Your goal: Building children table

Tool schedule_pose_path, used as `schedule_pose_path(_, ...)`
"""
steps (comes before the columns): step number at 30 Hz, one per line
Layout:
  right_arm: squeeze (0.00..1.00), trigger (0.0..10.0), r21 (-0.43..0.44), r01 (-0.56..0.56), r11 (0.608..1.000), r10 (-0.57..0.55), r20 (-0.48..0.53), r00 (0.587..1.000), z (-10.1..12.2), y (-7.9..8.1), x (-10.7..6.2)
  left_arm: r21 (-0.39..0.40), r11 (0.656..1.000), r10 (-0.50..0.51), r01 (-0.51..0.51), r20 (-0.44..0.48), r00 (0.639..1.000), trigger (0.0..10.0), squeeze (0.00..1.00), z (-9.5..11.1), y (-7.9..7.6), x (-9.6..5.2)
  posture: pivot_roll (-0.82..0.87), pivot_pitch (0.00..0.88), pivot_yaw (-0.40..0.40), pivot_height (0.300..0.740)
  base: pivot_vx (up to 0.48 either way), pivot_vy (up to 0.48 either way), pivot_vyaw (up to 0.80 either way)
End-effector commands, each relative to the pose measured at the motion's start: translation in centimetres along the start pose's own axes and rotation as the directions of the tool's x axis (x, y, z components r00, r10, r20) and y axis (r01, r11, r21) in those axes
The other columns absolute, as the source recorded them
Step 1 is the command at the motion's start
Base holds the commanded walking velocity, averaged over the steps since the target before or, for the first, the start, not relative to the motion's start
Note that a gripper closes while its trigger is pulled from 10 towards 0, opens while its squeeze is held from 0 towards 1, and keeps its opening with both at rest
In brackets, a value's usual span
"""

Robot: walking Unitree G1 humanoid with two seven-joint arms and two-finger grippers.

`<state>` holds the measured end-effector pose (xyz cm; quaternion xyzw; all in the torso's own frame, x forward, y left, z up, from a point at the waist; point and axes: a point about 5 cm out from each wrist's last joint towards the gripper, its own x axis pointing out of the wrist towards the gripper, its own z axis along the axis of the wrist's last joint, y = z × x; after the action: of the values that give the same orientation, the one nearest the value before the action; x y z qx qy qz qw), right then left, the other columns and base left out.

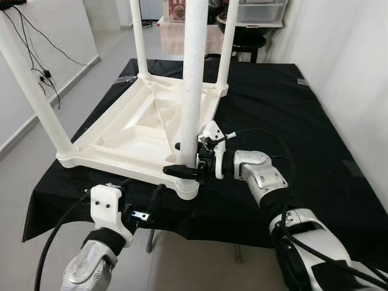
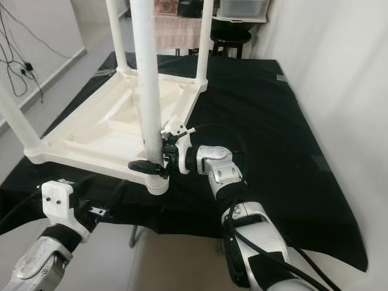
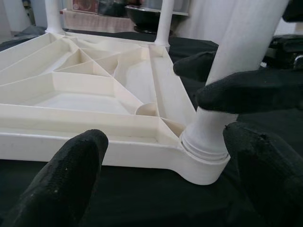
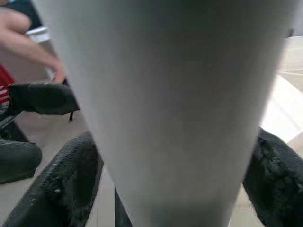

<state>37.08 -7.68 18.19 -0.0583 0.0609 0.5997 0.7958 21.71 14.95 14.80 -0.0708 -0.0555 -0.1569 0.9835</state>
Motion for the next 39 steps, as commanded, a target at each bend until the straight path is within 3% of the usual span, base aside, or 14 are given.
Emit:
schedule_pose_path(1,0.0,1.5,-0.002,-0.032,1.0,0.032,0.021,0.999,0.7,-0.3,-0.1,-0.004,1.0,0.008,-0.008,-0.015,1.0,10.0,0.0,-0.5,0.0,-0.1,0.08,0.012,-0.043,0.74,0.0,0.0,0.0)
schedule_pose_path(3,0.0,0.0,0.028,-0.054,0.998,0.052,0.051,0.997,0.9,-0.3,-0.3,-0.004,1.0,0.007,-0.007,-0.016,1.0,10.0,0.0,-0.5,0.0,-0.1,0.07,0.009,-0.041,0.74,0.0,0.0,0.0)
schedule_pose_path(18,0.0,0.0,0.015,0.035,0.999,-0.034,-0.09,0.995,-3.1,0.1,-2.3,-0.004,1.0,0.004,-0.004,-0.017,1.0,10.0,0.0,-0.5,-0.2,-0.5,0.07,0.021,-0.06,0.74,0.0,0.0,0.0)
schedule_pose_path(20,0.0,0.0,-0.034,0.255,0.966,-0.256,-0.215,0.942,-5.4,1.2,-0.6,-0.001,1.0,0.008,-0.008,-0.017,1.0,10.0,0.0,-0.5,0.0,-0.7,0.07,0.021,-0.06,0.74,0.0,0.0,0.0)
schedule_pose_path(21,0.0,0.0,-0.033,0.504,0.863,-0.501,-0.182,0.846,-5.7,1.2,0.3,-0.001,1.0,0.01,-0.01,-0.017,1.0,10.0,0.0,-0.5,0.1,-0.8,0.05,0.027,-0.054,0.74,0.0,0.0,0.0)
schedule_pose_path(22,0.0,0.0,-0.033,0.504,0.863,-0.501,-0.182,0.846,-5.7,1.2,0.3,-0.001,1.0,0.01,-0.01,-0.017,1.0,10.0,0.0,-0.5,0.1,-0.8,0.05,0.027,-0.054,0.74,0.0,0.0,0.0)
schedule_pose_path(23,0.0,0.0,-0.006,0.651,0.759,-0.643,-0.16,0.749,-5.7,1.2,0.6,-0.001,1.0,0.012,-0.012,-0.017,1.0,10.0,0.0,-0.5,0.2,-0.8,0.05,0.027,-0.054,0.74,0.0,0.0,0.0)
schedule_pose_path(27,0.0,0.0,0.07,0.527,0.847,-0.522,-0.07,0.85,-5.2,5.0,5.3,0.005,1.0,0.007,-0.007,-0.032,0.999,10.0,0.0,-0.6,0.6,-0.6,0.05,0.016,-0.005,0.74,0.0,0.0,0.0)
schedule_pose_path(33,0.0,0.0,0.018,0.508,0.861,-0.505,-0.067,0.86,-4.4,3.9,6.4,0.01,1.0,0.003,-0.003,-0.031,1.0,10.0,0.0,-0.6,0.7,-0.2,0.05,0.0,-0.008,0.74,0.0,0.0,0.0)
schedule_pose_path(34,0.0,9.3,0.026,0.518,0.855,-0.516,-0.062,0.854,-3.9,3.6,6.4,0.014,1.0,0.012,-0.012,-0.027,1.0,10.0,0.0,-0.6,0.8,-0.2,0.05,0.0,-0.008,0.74,0.0,0.0,0.0)
schedule_pose_path(36,0.0,9.3,0.032,0.534,0.845,-0.532,-0.06,0.845,-3.6,3.5,6.3,0.017,1.0,0.02,-0.019,-0.025,0.999,10.0,0.0,-0.6,0.9,-0.2,0.05,0.0,-0.008,0.74,0.0,0.0,0.0)
schedule_pose_path(37,0.15,10.0,0.036,0.525,0.85,-0.523,-0.049,0.851,-3.1,3.5,6.2,0.018,1.0,0.023,-0.023,-0.024,0.999,10.0,0.0,-0.6,0.9,-0.2,0.06,0.0,-0.009,0.74,0.0,0.0,0.0)
schedule_pose_path(38,1.0,10.0,0.054,0.489,0.871,-0.488,-0.023,0.872,-2.5,3.3,6.1,0.018,1.0,0.023,-0.022,-0.024,0.999,10.0,0.0,-0.6,0.9,-0.2,0.06,0.0,-0.01,0.74,0.0,0.0,0.0)
schedule_pose_path(39,1.0,10.0,0.054,0.489,0.871,-0.488,-0.023,0.872,-2.5,3.3,6.1,0.018,1.0,0.023,-0.022,-0.024,0.999,10.0,0.0,-0.6,0.9,-0.2,0.06,0.0,-0.01,0.74,0.0,0.0,0.0)
